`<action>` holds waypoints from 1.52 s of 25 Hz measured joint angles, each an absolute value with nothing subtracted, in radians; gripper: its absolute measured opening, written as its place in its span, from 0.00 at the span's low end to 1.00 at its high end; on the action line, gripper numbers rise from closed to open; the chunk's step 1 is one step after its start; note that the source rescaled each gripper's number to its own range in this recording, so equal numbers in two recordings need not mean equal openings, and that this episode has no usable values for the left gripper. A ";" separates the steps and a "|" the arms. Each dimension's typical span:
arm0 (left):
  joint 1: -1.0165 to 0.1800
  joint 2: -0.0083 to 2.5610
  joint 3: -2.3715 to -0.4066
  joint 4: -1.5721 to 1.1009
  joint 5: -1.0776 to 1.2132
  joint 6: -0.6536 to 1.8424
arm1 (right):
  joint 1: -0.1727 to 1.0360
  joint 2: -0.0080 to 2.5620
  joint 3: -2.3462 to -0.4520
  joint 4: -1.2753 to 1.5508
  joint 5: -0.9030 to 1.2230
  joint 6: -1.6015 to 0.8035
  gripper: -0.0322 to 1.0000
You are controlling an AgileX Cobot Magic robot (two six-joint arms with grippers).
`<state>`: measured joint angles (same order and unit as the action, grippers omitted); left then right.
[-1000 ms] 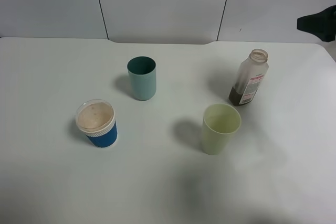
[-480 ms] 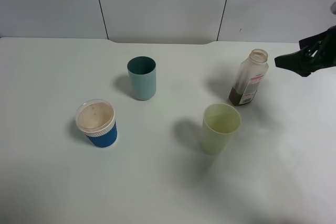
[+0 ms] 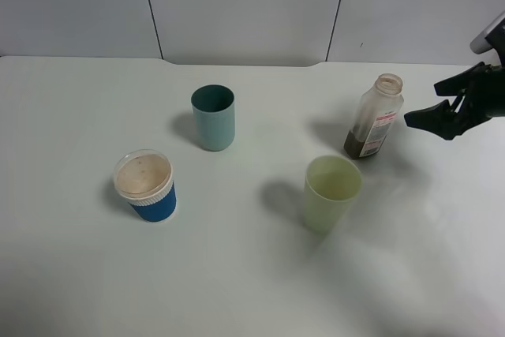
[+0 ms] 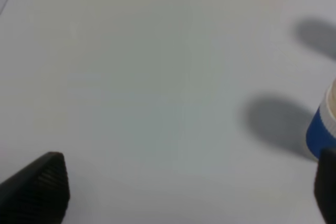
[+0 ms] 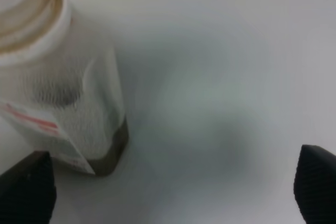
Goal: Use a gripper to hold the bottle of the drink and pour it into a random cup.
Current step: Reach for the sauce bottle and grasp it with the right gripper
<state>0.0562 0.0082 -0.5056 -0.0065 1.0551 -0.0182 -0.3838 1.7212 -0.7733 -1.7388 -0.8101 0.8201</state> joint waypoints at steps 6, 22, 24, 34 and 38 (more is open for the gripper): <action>0.056 0.008 -0.506 -0.006 1.055 -0.018 | -0.384 1.794 -0.778 -1.739 -0.815 0.775 0.85; 0.056 0.008 -0.506 -0.006 1.055 -0.018 | -0.321 1.962 -0.933 -1.739 -0.884 0.746 0.85; 0.056 0.008 -0.506 -0.006 1.055 -0.018 | -0.295 1.993 -0.959 -1.739 -0.887 0.746 0.85; 0.056 0.008 -0.506 -0.006 1.055 -0.018 | -0.208 2.063 -1.044 -1.739 -0.917 0.746 0.85; 0.056 0.008 -0.506 -0.006 1.055 -0.018 | -0.208 2.064 -1.045 -1.739 -0.917 0.746 0.85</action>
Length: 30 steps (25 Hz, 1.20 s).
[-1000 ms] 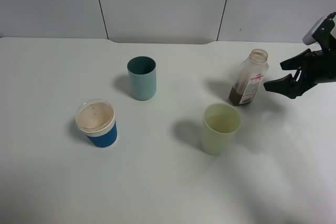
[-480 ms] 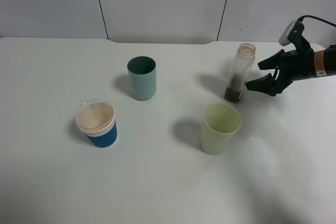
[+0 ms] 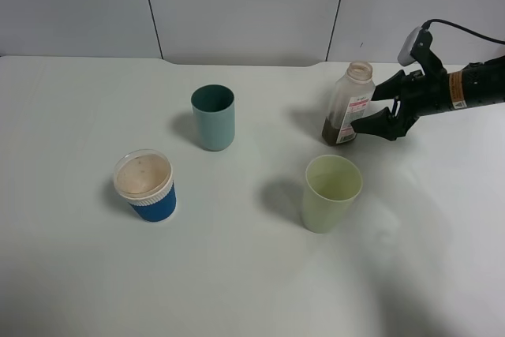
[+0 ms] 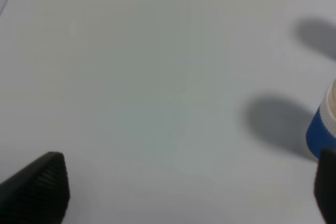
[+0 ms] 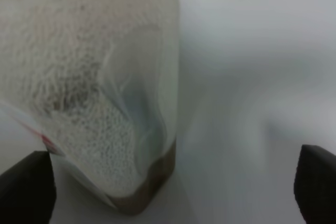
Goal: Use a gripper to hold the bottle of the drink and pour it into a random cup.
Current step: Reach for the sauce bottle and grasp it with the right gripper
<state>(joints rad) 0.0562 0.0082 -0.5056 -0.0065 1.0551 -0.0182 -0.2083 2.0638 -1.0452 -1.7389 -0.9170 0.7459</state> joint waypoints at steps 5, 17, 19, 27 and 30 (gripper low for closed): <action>0.056 0.008 -0.506 -0.006 1.055 -0.018 | -0.201 2.066 -1.045 -1.739 -0.942 0.746 0.85; 0.056 0.008 -0.506 -0.006 1.055 -0.018 | -0.097 2.067 -1.045 -1.727 -0.967 0.746 0.85; 0.056 0.008 -0.506 -0.006 1.055 -0.018 | -0.086 2.067 -1.045 -1.726 -0.967 0.747 0.85; 0.056 0.008 -0.506 -0.006 1.055 -0.018 | -0.065 2.067 -1.045 -1.726 -0.991 0.824 0.85; 0.056 0.008 -0.506 -0.006 1.055 -0.018 | -0.065 2.067 -1.045 -1.734 -0.997 0.867 0.85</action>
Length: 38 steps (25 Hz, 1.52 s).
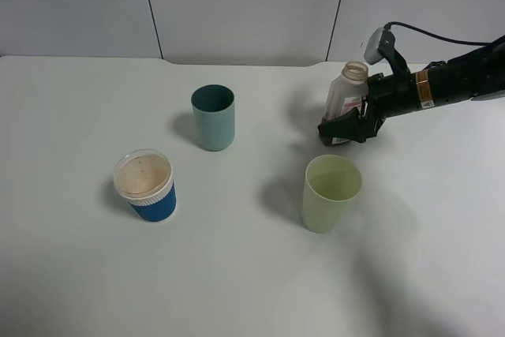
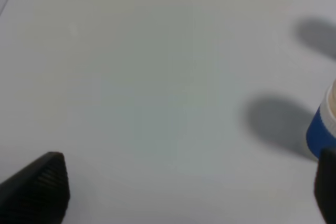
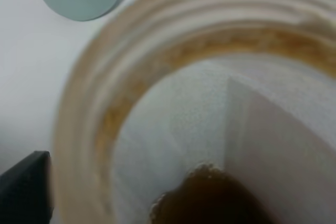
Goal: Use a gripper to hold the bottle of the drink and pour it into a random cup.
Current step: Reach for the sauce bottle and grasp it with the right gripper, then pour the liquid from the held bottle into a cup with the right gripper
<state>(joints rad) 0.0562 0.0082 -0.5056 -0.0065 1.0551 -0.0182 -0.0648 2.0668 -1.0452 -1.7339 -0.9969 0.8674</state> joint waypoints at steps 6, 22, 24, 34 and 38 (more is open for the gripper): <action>0.056 0.008 -0.506 -0.006 1.055 -0.018 | -0.065 2.067 -1.045 -1.737 -1.010 0.934 0.85; 0.056 0.008 -0.506 -0.006 1.055 -0.018 | -0.015 2.067 -1.045 -1.738 -1.062 1.036 0.80; 0.056 0.008 -0.506 -0.006 1.055 -0.018 | -0.003 2.067 -1.045 -1.738 -1.061 1.036 0.78; 0.056 0.008 -0.506 -0.006 1.055 -0.018 | 0.016 2.067 -1.045 -1.738 -0.921 0.995 0.77; 0.056 0.008 -0.506 -0.006 1.055 -0.018 | 0.016 2.067 -1.045 -1.738 -0.906 0.988 0.76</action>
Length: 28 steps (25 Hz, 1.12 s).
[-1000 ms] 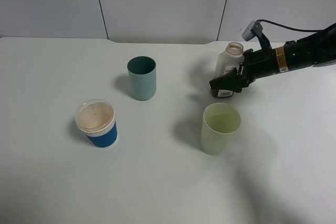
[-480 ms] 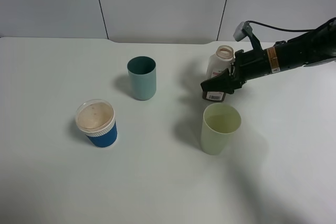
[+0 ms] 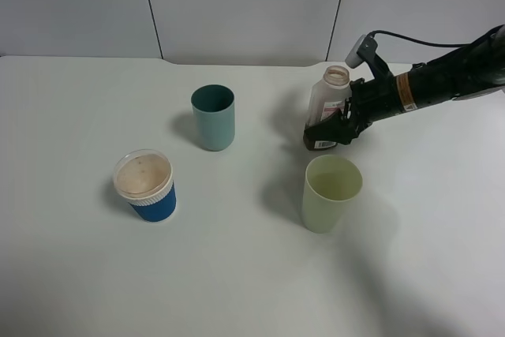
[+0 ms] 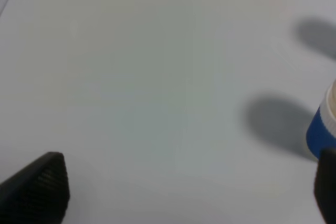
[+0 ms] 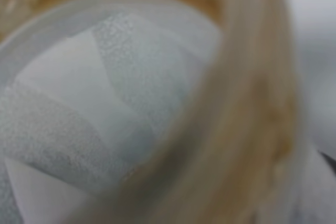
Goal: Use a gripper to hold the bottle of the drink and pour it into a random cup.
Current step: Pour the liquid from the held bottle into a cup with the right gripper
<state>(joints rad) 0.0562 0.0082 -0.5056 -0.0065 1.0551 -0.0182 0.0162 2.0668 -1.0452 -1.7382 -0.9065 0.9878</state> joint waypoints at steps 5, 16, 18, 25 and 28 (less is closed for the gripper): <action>0.056 0.008 -0.506 -0.006 1.055 -0.018 | 0.016 2.067 -1.045 -1.738 -0.906 0.975 0.70; 0.056 0.008 -0.506 -0.006 1.055 -0.018 | 0.038 2.067 -1.045 -1.739 -0.935 0.974 0.22; 0.056 0.008 -0.506 -0.006 1.055 -0.018 | 0.039 2.067 -1.045 -1.739 -0.935 0.974 0.19; 0.056 0.008 -0.506 -0.006 1.055 -0.018 | 0.050 2.067 -1.045 -1.739 -0.935 0.974 0.18; 0.056 0.008 -0.506 -0.006 1.055 -0.018 | 0.051 2.067 -1.045 -1.739 -0.935 0.974 0.18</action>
